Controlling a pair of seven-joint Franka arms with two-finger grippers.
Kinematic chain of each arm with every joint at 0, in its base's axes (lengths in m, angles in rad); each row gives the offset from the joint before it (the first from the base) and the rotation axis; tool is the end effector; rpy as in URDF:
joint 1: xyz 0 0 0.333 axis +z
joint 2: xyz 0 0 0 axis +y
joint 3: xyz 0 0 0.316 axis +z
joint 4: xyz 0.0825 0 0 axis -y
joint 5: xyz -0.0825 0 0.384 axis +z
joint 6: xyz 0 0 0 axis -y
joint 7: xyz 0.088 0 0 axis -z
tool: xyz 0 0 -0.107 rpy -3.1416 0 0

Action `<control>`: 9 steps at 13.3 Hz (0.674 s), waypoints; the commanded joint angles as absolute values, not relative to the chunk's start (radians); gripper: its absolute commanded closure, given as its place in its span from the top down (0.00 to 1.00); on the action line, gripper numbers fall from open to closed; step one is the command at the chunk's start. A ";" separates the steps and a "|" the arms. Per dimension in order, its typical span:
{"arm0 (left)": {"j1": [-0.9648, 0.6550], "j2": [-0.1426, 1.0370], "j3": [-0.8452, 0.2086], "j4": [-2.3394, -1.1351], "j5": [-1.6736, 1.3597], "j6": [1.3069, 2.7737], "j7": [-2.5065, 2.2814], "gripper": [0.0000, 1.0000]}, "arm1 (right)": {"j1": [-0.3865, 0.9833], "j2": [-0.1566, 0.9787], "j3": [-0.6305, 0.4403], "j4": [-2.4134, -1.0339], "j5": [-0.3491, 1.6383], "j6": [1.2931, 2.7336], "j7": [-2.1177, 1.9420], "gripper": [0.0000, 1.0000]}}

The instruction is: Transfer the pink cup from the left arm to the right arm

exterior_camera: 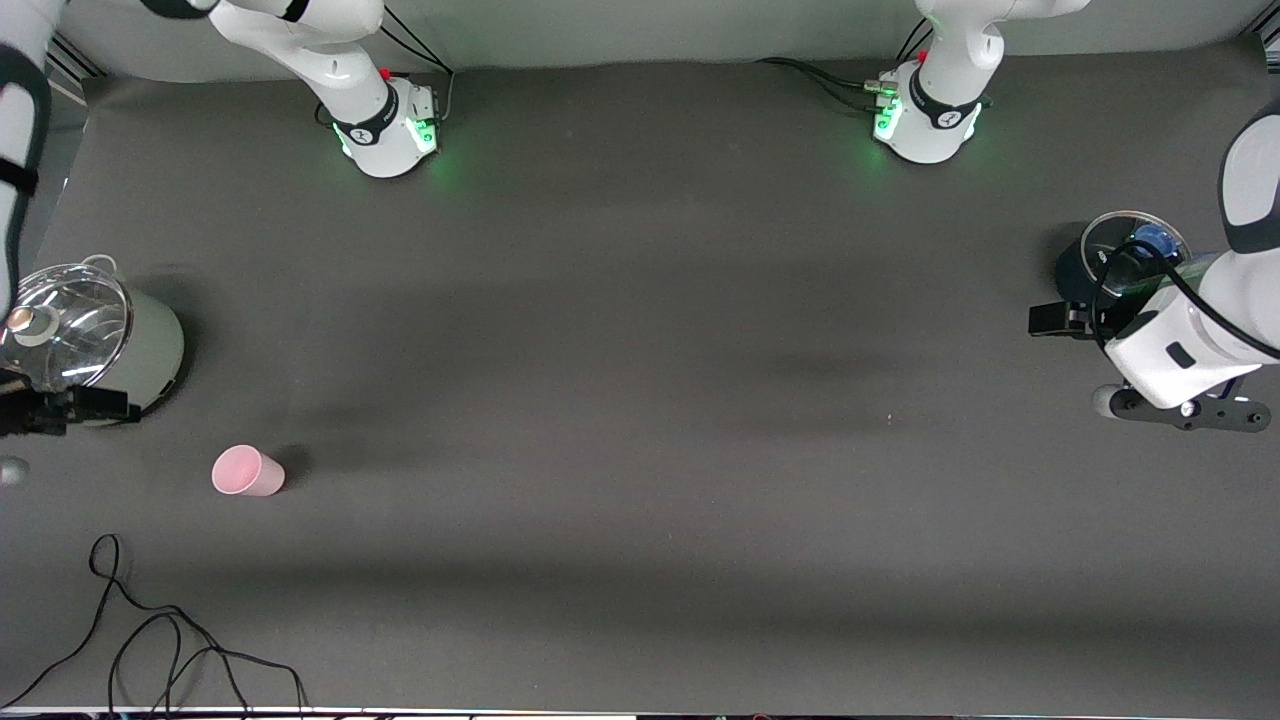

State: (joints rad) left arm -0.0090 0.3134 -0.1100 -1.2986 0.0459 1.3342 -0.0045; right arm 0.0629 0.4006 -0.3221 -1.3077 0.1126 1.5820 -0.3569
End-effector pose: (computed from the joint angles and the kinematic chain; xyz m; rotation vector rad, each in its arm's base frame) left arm 0.6154 -0.0571 0.5487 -3.0793 0.1685 0.4264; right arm 0.6513 -0.1206 0.5138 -3.1123 -0.1677 0.1645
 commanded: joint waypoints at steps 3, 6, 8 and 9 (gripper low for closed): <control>-0.024 0.026 -0.080 -1.736 0.058 1.601 -0.003 1.00 | 0.208 0.171 -0.324 -1.534 0.031 1.597 -0.157 1.00; -0.086 -0.031 -0.025 -1.816 0.057 1.695 -0.005 1.00 | 0.216 0.075 -0.324 -1.656 0.029 1.667 -0.153 1.00; -0.123 -0.032 0.032 -1.819 0.046 1.726 -0.002 1.00 | 0.216 0.028 -0.324 -1.719 0.026 1.698 -0.153 1.00; -0.121 -0.028 0.032 -1.816 0.046 1.732 -0.002 1.00 | 0.210 0.019 -0.318 -1.721 0.025 1.700 -0.150 1.00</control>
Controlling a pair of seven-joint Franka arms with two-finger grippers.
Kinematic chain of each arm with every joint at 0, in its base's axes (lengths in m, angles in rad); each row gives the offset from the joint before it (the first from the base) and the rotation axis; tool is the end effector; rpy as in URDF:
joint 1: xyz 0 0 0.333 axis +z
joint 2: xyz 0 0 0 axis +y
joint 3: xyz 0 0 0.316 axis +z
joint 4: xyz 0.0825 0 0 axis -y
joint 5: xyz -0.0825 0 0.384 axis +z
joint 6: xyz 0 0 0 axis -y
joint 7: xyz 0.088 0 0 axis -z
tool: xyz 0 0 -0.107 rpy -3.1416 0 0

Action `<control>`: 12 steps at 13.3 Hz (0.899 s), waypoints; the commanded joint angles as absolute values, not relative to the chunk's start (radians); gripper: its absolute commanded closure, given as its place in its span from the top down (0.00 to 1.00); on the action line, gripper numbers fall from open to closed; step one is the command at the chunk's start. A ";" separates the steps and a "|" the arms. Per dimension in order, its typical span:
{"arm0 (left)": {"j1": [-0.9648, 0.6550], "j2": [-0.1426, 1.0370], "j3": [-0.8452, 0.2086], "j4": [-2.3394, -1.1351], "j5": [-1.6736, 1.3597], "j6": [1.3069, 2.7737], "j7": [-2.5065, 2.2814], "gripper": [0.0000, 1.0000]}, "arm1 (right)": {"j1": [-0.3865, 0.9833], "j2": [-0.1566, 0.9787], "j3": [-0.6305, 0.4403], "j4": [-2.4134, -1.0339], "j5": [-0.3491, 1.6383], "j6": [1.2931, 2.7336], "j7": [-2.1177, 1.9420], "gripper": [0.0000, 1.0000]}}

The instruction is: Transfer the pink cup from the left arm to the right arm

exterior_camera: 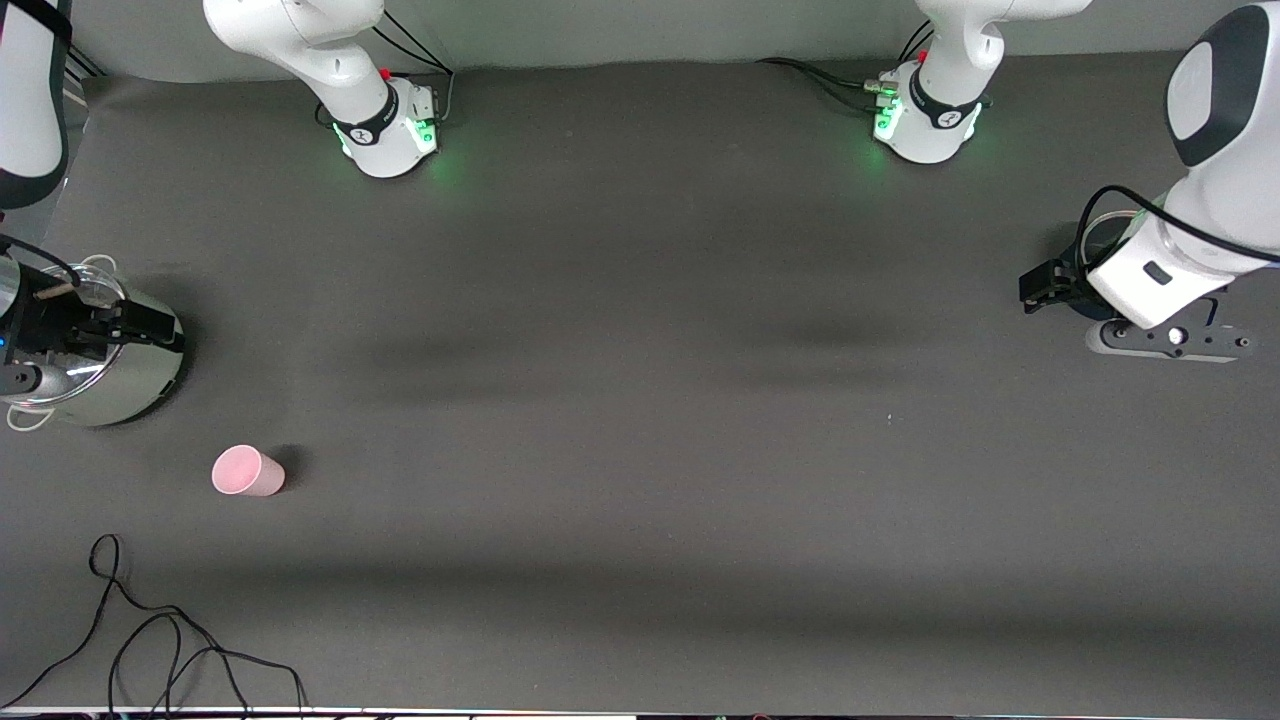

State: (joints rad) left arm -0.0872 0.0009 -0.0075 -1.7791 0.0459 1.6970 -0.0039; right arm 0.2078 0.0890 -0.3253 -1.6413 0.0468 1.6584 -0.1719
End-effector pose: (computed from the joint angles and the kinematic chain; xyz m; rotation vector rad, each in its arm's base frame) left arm 0.5523 -0.0481 0.5360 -3.0861 0.1521 0.1247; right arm 0.5789 -0.0568 0.5504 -3.1116 -0.0762 0.0994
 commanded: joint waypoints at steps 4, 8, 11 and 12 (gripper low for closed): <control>-0.107 0.002 0.032 -1.792 0.041 1.732 0.043 1.00 | -0.030 -0.020 -0.042 -1.715 -0.014 1.680 -0.085 1.00; -0.110 0.005 0.031 -1.790 0.040 1.743 0.043 1.00 | -0.129 -0.011 0.060 -1.655 -0.014 1.641 -0.078 1.00; -0.113 0.009 0.031 -1.787 0.028 1.743 0.043 1.00 | -0.127 -0.008 0.052 -1.652 -0.014 1.641 -0.078 1.00; -0.112 0.011 0.031 -1.787 0.020 1.743 0.043 1.00 | -0.127 -0.006 0.051 -1.652 -0.014 1.641 -0.078 1.00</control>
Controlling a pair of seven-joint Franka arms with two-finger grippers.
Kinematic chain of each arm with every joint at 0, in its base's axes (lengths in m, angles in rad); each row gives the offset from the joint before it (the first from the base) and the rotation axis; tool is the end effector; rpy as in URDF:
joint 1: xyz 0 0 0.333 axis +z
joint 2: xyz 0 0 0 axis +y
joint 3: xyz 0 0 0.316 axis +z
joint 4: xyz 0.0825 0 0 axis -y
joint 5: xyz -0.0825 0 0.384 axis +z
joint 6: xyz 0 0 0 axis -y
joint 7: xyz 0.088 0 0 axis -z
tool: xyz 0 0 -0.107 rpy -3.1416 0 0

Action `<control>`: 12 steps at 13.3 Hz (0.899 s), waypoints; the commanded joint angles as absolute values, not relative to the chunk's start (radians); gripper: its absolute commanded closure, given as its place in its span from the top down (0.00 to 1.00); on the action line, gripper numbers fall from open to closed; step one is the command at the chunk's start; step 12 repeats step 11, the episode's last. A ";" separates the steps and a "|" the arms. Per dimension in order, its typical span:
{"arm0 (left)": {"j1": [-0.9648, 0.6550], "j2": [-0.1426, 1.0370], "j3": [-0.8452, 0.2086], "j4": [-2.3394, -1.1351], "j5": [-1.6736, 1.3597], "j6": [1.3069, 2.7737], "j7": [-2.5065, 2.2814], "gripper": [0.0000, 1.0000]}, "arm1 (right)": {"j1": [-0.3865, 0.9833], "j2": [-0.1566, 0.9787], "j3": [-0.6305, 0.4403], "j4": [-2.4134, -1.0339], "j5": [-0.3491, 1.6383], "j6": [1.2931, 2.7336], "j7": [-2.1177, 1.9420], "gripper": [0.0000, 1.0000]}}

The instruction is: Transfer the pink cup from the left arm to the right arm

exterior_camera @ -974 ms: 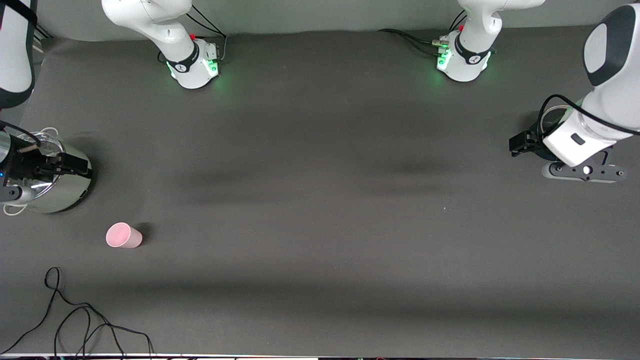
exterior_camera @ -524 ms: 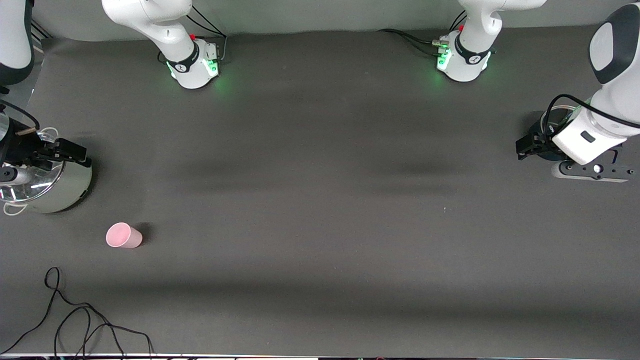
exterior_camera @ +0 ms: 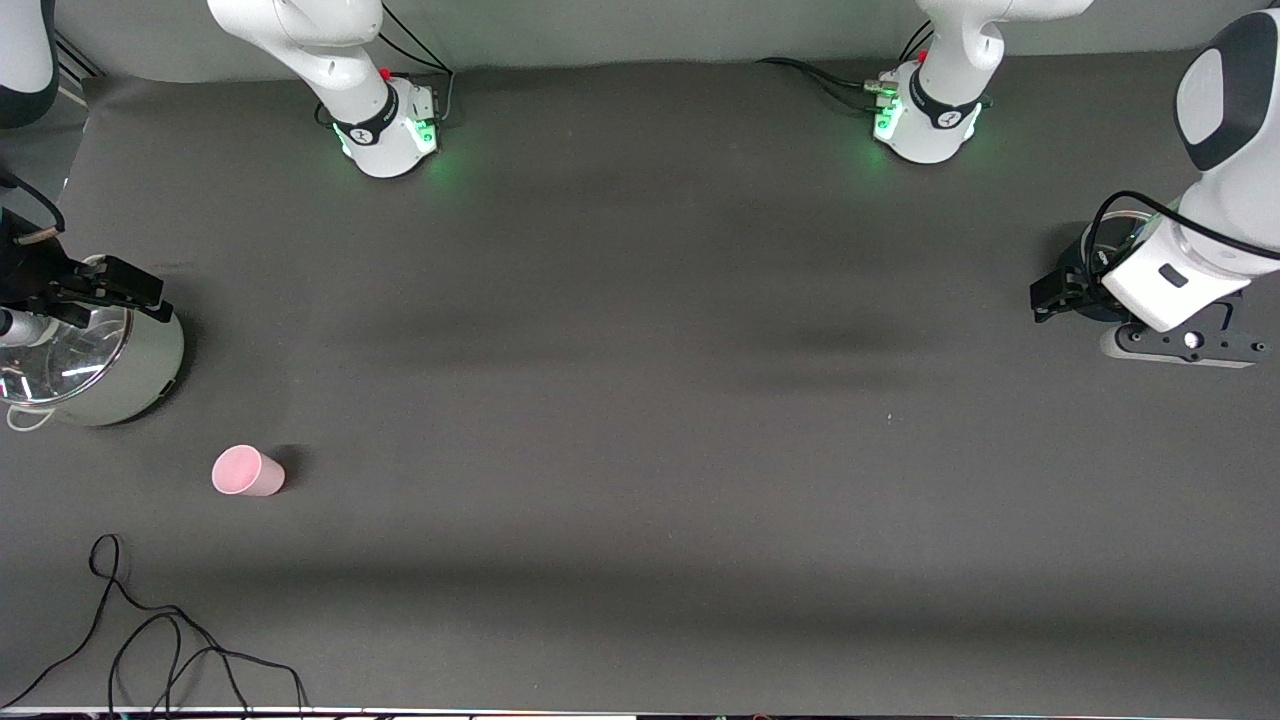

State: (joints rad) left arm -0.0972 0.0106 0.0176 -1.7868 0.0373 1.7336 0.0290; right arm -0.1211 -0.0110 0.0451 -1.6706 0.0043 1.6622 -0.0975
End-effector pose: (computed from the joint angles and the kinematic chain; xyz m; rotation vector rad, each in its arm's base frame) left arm 0.5581 -0.0411 0.5299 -3.0965 0.1795 0.0975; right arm 0.5555 -0.0418 0.5912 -3.1379 -0.0331 -0.0046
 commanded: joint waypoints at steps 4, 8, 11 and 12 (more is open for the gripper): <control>-0.117 0.015 0.031 -1.784 0.017 1.744 0.043 1.00 | -0.084 -0.006 0.006 -1.648 -0.015 1.641 -0.078 1.00; -0.109 0.015 0.031 -1.786 0.017 1.743 0.044 1.00 | -0.087 -0.006 0.005 -1.649 -0.014 1.638 -0.077 1.00; -0.109 0.015 0.031 -1.786 0.017 1.744 0.044 1.00 | -0.087 -0.006 0.005 -1.651 -0.014 1.638 -0.077 1.00; -0.109 0.015 0.031 -1.786 0.017 1.744 0.044 1.00 | -0.087 -0.006 0.005 -1.651 -0.014 1.638 -0.077 1.00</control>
